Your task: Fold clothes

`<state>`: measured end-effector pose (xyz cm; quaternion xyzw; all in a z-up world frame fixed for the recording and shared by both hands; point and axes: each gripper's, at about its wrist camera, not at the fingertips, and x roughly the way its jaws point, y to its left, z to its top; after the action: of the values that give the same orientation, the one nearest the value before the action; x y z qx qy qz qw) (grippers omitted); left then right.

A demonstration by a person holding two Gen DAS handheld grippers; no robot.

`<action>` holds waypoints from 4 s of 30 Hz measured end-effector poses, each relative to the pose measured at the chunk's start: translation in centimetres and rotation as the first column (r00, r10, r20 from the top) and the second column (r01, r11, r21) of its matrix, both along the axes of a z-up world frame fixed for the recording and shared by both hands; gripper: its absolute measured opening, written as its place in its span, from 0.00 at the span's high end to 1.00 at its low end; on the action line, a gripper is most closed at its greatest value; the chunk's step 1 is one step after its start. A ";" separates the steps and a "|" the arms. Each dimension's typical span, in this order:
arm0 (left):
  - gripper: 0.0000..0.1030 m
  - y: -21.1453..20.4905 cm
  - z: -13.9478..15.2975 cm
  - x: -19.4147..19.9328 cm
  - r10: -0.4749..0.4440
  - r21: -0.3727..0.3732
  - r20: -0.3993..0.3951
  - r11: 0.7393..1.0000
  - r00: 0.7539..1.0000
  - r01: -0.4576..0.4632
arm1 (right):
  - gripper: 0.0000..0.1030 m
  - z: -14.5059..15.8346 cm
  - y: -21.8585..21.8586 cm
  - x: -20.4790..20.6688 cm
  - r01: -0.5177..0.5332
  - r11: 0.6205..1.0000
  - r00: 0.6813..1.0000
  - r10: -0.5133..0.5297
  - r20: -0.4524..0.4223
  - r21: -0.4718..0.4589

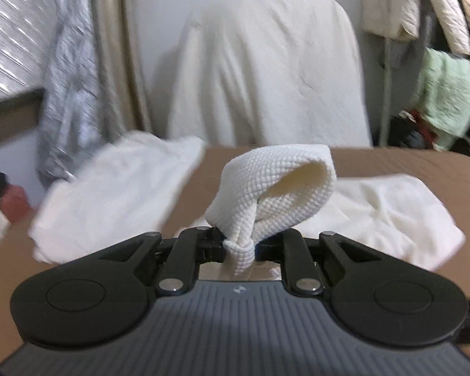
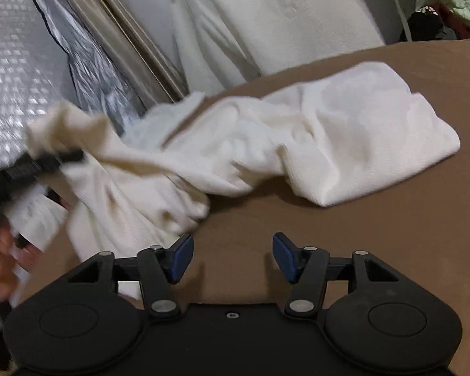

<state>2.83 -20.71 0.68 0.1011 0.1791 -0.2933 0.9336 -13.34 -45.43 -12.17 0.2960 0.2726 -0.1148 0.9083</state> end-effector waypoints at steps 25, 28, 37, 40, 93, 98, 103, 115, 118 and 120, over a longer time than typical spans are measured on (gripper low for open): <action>0.87 1.1 0.5 1.2 0.177 0.056 0.089 0.982 0.980 -0.183 | 0.34 -0.4 0.8 0.0 -0.088 0.996 0.995 0.087 -0.045 -0.023; 0.87 1.0 0.4 1.4 0.176 0.064 0.091 0.981 0.980 -0.182 | 0.34 -0.2 0.9 0.1 -0.085 0.996 0.995 0.084 -0.048 -0.023; 0.87 1.4 1.2 0.8 0.155 0.020 0.112 0.987 0.982 -0.158 | 0.34 -0.6 0.6 0.1 -0.076 0.997 0.996 0.075 -0.056 -0.020; 0.87 1.9 2.1 0.3 0.151 -0.030 0.127 0.988 0.980 -0.149 | 0.33 -0.9 0.5 0.2 -0.084 0.996 0.995 0.082 -0.050 -0.023; 0.87 2.3 16.3 1.1 -0.034 -0.099 0.345 0.992 0.938 0.073 | 0.20 1.6 -7.1 3.0 0.241 0.914 0.958 -0.278 -0.070 -0.327; 0.87 3.0 16.9 1.8 -0.071 -0.091 0.326 0.990 0.943 0.107 | 0.20 2.5 -8.7 3.6 0.247 0.851 0.946 -0.315 -0.074 -0.464; 0.87 1.5 17.3 4.1 -0.106 -0.034 0.340 0.992 0.935 0.124 | 0.41 4.4 -11.5 4.1 0.195 0.831 0.967 -0.253 -0.042 -0.521; 0.26 -12.8 14.8 19.5 0.106 0.130 0.373 0.978 0.922 -0.166 | 0.48 14.2 -22.0 14.8 0.270 0.714 0.950 -0.308 0.056 -0.646; 0.30 -15.0 8.2 20.8 0.073 0.288 0.324 0.942 0.943 -0.172 | 0.40 12.0 -23.4 15.7 0.257 0.735 0.936 -0.352 -0.028 -0.627; 0.29 -14.9 4.1 19.5 0.009 0.339 0.281 0.935 0.960 -0.108 | 0.40 9.6 -23.4 14.8 0.262 0.761 0.930 -0.364 -0.055 -0.593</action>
<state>22.31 -35.61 4.73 0.3002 0.1001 -0.2115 0.9247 1.46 -68.80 -2.58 0.0382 0.2467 -0.3665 0.8963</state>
